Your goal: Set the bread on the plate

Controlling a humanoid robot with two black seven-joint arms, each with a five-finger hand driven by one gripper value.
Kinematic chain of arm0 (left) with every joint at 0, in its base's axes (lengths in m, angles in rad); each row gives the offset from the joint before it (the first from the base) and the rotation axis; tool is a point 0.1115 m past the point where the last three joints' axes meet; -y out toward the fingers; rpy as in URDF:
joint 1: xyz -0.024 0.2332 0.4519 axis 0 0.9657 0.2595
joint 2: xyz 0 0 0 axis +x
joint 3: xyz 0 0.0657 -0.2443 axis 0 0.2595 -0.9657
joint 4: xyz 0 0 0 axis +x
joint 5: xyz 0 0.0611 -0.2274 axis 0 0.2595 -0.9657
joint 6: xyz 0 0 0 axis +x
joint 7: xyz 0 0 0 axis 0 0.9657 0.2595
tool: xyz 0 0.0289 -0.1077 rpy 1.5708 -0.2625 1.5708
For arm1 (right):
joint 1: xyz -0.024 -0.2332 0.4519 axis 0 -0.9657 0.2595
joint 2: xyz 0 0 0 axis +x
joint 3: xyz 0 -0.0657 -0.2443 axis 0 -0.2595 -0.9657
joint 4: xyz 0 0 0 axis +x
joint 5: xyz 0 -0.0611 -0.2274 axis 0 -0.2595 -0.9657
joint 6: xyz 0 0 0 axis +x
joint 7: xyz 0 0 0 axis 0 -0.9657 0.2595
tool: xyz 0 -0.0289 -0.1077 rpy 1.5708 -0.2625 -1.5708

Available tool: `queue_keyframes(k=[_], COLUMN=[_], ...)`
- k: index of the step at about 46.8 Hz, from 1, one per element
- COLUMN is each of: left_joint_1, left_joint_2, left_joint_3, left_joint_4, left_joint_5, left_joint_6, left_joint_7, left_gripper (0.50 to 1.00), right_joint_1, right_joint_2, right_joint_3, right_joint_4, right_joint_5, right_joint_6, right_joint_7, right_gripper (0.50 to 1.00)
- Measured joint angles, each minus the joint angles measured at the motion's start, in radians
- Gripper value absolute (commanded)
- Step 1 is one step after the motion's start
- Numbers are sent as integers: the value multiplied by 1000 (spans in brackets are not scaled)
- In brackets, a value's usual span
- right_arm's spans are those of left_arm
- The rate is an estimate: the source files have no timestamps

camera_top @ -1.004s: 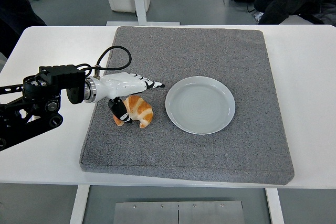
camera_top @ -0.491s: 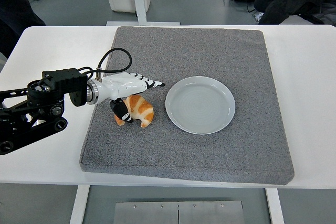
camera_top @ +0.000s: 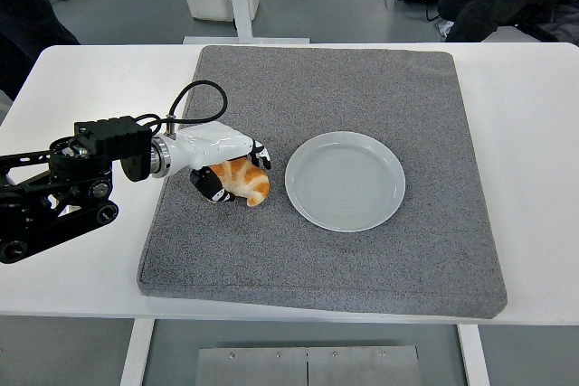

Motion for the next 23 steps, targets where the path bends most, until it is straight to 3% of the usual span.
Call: queue_keyframes(k=[4, 11, 16, 23], left_joint_1=[3, 7, -13, -156], left_joint_2=[1, 5, 11, 16], left_joint_3=[0, 1, 0, -3], left_joint_4=[4, 12, 12, 23], left_joint_5=[-4, 3, 3, -24], left_joint_6=[-1, -3, -3, -4], left_joint_7=[-10, -77, -82, -82], left_gripper=[500, 500, 500, 500], right_joint_1=[0, -1, 3, 13], right_joint_2=[0, 0, 0, 0], right_joint_3=[0, 0, -1, -2], right_joint_4=[0, 0, -2, -7], right_joint_5=[0, 0, 0, 0], right_joint_6=[0, 0, 0, -1], right_joint_7=[0, 0, 0, 0], right_gripper=[1000, 1000, 1000, 1000])
